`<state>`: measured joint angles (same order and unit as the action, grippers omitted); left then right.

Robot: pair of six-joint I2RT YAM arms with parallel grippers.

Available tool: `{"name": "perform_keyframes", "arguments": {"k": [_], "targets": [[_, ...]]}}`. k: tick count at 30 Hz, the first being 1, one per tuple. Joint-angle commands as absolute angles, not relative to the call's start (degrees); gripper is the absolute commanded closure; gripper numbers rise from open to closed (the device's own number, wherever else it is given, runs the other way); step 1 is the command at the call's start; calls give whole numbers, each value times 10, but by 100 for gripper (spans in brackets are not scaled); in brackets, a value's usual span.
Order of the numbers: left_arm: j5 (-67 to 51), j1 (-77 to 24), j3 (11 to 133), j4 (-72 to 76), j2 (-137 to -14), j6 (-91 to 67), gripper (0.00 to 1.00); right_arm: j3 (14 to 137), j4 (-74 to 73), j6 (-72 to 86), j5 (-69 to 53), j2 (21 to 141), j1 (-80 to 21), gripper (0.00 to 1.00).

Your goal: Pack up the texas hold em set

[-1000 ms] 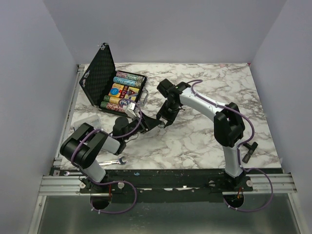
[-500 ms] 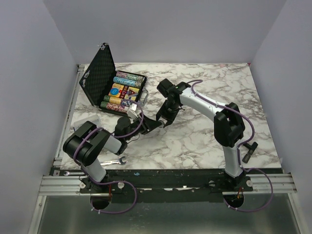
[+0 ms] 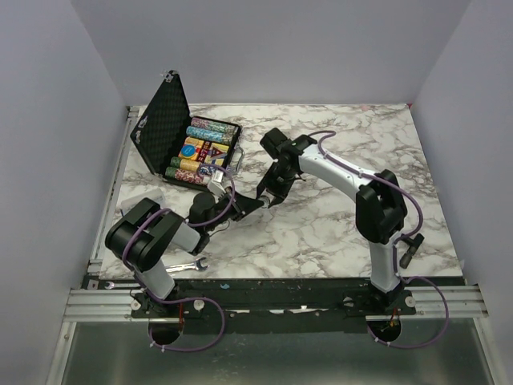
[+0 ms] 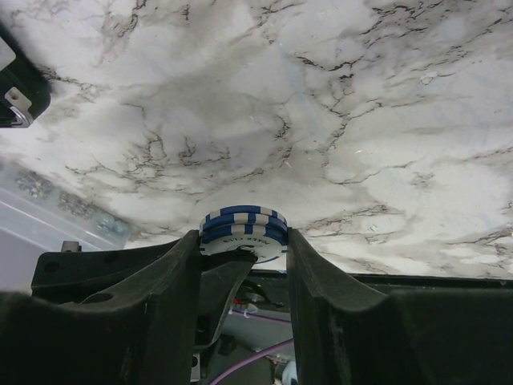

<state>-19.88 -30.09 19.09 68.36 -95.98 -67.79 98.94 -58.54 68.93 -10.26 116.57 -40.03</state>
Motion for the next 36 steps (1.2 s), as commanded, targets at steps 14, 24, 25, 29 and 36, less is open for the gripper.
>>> {"name": "perform_keyframes", "arguments": {"k": [14,24,25,29,36], "targets": [[-178,-300,317,135,-744,-466,100,820,-410,509,-38,991,-367,0],[-43,-239,576,-303,-727,-202,100,674,-279,281,64,776,-325,0],[-32,-232,608,-324,-745,-181,100,648,-257,266,61,758,-325,0],[39,-220,715,-372,-831,-116,100,569,-193,240,40,688,-325,0],[94,-216,847,-403,-977,-62,100,526,-191,251,-19,645,-325,0]]}}
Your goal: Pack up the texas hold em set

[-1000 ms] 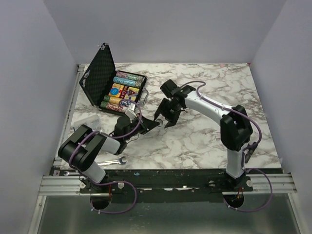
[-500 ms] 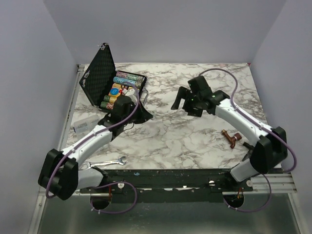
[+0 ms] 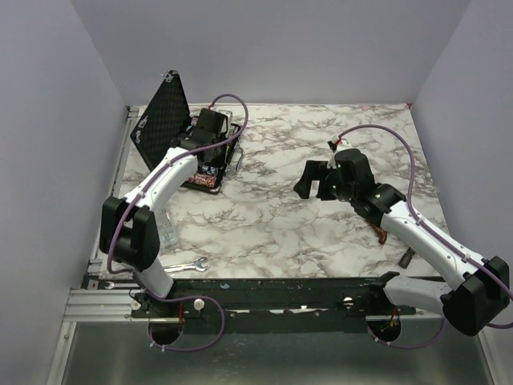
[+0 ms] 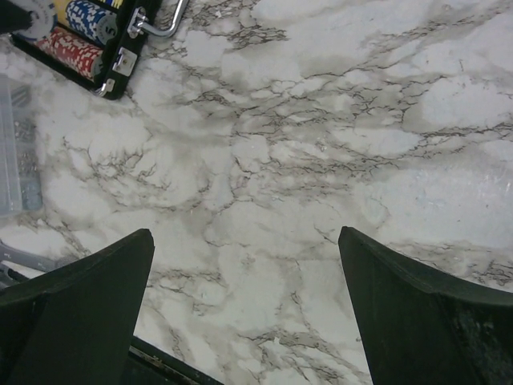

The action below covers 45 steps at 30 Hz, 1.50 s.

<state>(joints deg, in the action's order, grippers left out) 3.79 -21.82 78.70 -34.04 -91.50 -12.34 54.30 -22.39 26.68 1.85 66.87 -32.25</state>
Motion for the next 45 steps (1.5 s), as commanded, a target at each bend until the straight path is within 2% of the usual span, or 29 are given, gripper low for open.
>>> {"name": "perform_keyframes", "arguments": {"k": [1,10,25,32,40,45], "targets": [[105,-217,858,-407,-995,-57,100,520,-191,253,-22,642,-325,0],[132,-216,913,-419,-1084,-51,100,500,-187,253,-35,637,-325,0],[154,-214,922,-420,-1130,-61,100,497,-185,253,-41,652,-325,0],[180,-214,930,-419,-1141,-74,87,496,-185,253,-38,648,-325,0],[184,-213,938,-426,-1140,-79,62,493,-185,254,-42,648,-325,0],[180,-210,936,-439,-1102,-86,55,490,-185,255,-42,643,-325,0]]}}
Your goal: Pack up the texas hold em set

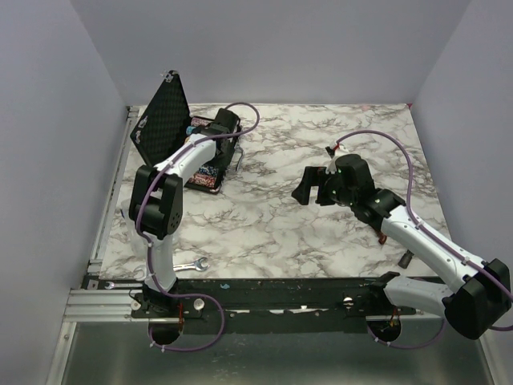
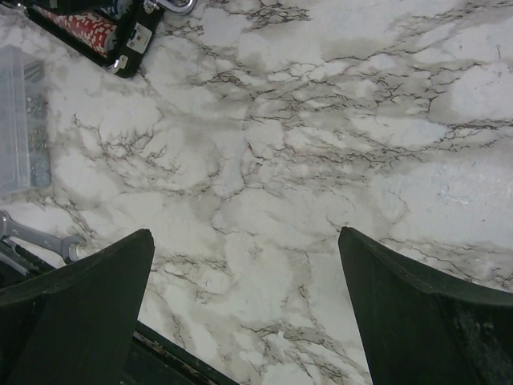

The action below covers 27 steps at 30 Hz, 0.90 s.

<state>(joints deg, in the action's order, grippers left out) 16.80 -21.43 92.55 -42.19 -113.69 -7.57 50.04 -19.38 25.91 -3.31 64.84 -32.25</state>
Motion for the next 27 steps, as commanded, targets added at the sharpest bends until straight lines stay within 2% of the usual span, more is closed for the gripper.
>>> {"name": "perform_keyframes", "arguments": {"k": [1,5,12,13,15,19,27], "targets": [[171,-209,935,-438,-1088,-90,53,490,-185,255,-42,641,-324,0],[152,-186,939,-427,-1007,-118,44,489,-185,255,-52,643,-325,0],[150,-106,915,-326,-852,-152,26,481,-172,262,-107,649,-325,0],[159,-94,912,-316,-838,-154,21,480,-168,264,-113,649,-324,0],[169,-65,914,-307,-822,-162,2,478,-163,269,-124,650,-325,0],[137,-6,935,-333,-826,-198,1,478,-158,270,-140,652,-325,0],[16,90,901,-297,-852,-198,1,487,-167,266,-144,654,-325,0]]}}
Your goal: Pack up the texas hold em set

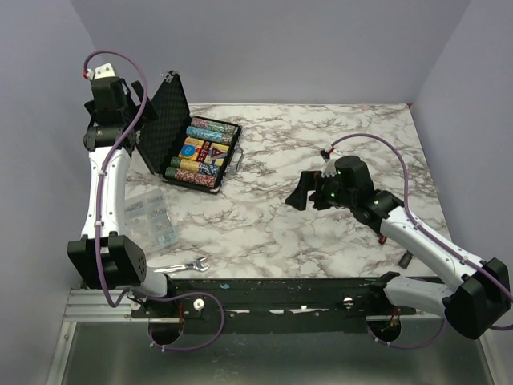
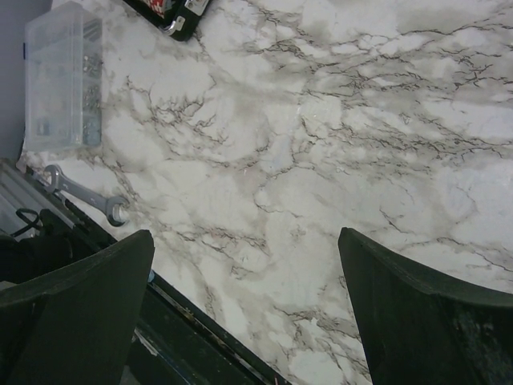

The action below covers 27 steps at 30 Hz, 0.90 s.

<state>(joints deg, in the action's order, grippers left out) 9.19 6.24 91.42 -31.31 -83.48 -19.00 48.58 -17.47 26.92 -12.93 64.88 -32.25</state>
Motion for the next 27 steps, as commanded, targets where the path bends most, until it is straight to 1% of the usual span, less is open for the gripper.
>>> {"name": "perform_keyframes", "arguments": {"k": [1,5,11,15,23,27], "targets": [[3,99,901,-298,-859,-197,1,488,-169,266,-143,654,-325,0],[-44,121,892,-292,-882,-193,2,488,-171,267,-142,655,-325,0],[-144,125,858,-247,-895,-198,6,493,-166,276,-155,674,-325,0],[-172,124,848,-239,-898,-206,10,492,-158,280,-162,682,-325,0],[-175,109,831,-252,-888,-213,11,487,-150,285,-173,693,-325,0],[-203,90,831,-264,-881,-221,10,483,-143,288,-173,693,-325,0]]}}
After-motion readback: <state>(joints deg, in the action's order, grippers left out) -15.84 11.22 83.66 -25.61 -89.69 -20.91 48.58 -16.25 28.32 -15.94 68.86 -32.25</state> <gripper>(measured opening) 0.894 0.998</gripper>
